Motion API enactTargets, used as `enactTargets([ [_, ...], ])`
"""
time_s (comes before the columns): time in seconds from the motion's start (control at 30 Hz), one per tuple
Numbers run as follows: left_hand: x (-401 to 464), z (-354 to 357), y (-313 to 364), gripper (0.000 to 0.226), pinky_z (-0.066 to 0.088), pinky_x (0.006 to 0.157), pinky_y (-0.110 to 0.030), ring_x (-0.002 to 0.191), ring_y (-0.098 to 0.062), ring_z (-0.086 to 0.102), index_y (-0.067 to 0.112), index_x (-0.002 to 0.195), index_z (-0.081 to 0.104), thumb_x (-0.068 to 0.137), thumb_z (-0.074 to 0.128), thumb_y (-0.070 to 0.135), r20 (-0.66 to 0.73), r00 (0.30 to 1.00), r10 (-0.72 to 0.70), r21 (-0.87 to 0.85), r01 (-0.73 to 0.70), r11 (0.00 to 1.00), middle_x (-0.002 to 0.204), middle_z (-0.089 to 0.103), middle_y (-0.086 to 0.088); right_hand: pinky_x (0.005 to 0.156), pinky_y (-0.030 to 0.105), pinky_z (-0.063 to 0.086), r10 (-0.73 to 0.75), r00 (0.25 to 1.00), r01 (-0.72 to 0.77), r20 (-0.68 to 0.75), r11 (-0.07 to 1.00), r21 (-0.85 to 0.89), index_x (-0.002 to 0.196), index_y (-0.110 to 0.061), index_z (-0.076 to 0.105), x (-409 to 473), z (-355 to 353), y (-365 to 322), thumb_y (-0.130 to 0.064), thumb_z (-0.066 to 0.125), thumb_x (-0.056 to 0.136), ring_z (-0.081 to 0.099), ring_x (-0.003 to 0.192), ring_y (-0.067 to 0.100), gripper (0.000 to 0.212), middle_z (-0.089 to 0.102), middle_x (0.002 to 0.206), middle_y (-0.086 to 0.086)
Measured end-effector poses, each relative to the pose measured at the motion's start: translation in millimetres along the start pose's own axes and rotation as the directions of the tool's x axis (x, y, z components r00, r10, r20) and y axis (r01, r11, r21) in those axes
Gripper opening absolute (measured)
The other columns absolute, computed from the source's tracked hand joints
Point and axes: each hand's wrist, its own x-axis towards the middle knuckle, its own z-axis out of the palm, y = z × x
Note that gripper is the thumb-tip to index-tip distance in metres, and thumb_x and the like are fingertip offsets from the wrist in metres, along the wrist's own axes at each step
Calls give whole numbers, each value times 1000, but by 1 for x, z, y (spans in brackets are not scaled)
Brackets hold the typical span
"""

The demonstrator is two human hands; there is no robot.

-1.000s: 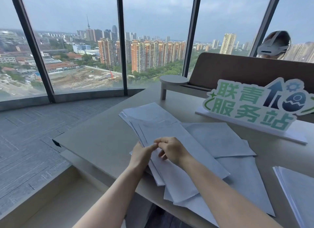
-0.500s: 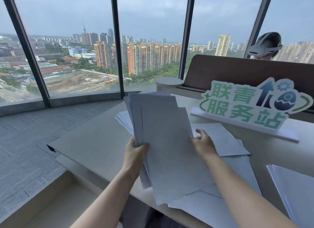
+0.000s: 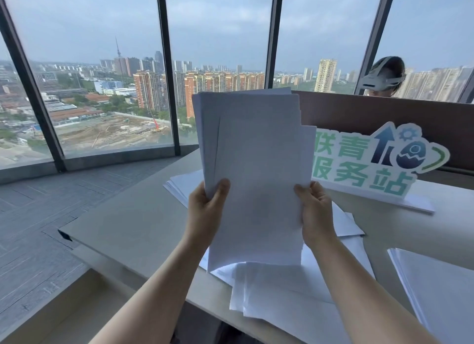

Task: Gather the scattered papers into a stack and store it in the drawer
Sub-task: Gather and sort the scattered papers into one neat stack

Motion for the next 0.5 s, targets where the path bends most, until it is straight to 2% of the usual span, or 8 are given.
enactTargets([
  [0.07,-3,-2,-6,31,37,52,-21,59,-9,43,0,72,57,88,67,25,-2,1000,-10,30,10,999,65,49,0,77,36,49,-30,999,30,40,1000,5,75,-24,64,-7,1,2,-8,62,84,61,82,22,18,69,84,3],
  [0.1,-6,-4,-10,27,37,52,-19,58,-7,45,4,71,59,88,68,23,-6,999,-34,37,34,999,63,51,3,78,36,48,-41,998,42,50,999,-13,77,-24,64,-11,0,4,-6,61,85,62,82,21,20,69,84,2],
  [0.17,-12,-9,-18,14,45,57,-16,61,-3,56,11,76,66,85,71,20,18,995,-94,28,94,995,64,63,11,73,34,46,-52,998,55,48,997,-63,74,-21,60,-18,-6,10,-6,61,87,59,76,18,20,66,77,-2],
  [0.23,-21,-12,-28,13,51,63,-20,70,-6,65,12,85,70,79,74,23,53,989,-137,16,137,990,72,71,8,65,30,44,-58,997,64,48,991,-118,73,-19,60,-24,-12,19,-5,59,89,56,68,15,21,63,70,-6],
  [0.3,-26,-13,-38,18,52,65,-24,71,-9,66,10,85,71,75,71,25,55,983,-174,22,173,985,74,72,6,67,23,51,-48,996,57,74,991,-125,92,-15,69,-30,-15,27,0,56,91,65,76,12,19,72,81,-5],
  [0.37,-28,-11,-44,16,50,63,-29,66,-11,60,7,76,68,75,70,23,31,982,-184,56,182,982,68,66,6,70,19,53,-44,997,53,68,990,-130,101,-15,70,-33,-16,31,2,55,92,69,84,9,24,76,90,-6],
  [0.43,-27,-10,-47,15,48,63,-31,64,-11,56,4,72,66,80,72,15,15,983,-185,67,183,981,65,62,7,75,23,54,-37,996,49,80,987,-153,102,-15,70,-33,-17,32,-3,57,93,69,88,12,20,76,93,-2],
  [0.5,-23,-12,-47,10,48,64,-33,65,-12,56,2,77,67,86,69,7,-10,984,-178,77,178,981,67,63,6,77,32,53,-25,993,45,114,983,-180,101,-8,68,-31,-19,29,-19,57,95,68,86,17,17,74,94,5],
])
